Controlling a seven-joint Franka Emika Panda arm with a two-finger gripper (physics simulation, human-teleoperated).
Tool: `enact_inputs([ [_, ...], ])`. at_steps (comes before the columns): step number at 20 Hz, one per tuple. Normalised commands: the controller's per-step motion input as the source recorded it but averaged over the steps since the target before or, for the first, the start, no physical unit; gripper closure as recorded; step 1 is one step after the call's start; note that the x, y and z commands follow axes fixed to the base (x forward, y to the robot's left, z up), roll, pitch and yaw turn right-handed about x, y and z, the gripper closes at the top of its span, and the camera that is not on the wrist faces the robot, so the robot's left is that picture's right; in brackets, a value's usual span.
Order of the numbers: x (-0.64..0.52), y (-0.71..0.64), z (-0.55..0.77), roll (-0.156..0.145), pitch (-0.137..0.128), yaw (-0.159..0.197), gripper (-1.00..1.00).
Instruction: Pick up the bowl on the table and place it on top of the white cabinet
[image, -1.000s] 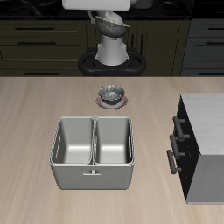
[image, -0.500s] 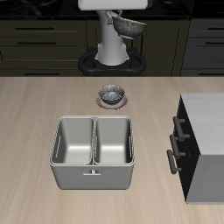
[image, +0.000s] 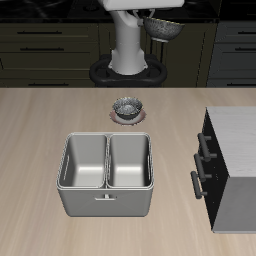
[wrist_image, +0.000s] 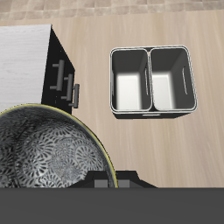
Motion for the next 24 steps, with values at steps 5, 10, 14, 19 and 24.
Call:
enact_inputs([
  [5,0.11,0.37,0.00,0.027,0.010,0.023,1.00],
  [10,0.12,0.24,-0.03,0.023,0.009,0.013,1.00],
  [14,0.22,0.39,-0.06,0.010,0.013,0.018,1.00],
  [19,0.16,0.22,-0.01,0.010,0.006,0.001,1.00],
  [24,0.12,0.27,-0.04,0.017,0.009,0.014,1.00],
])
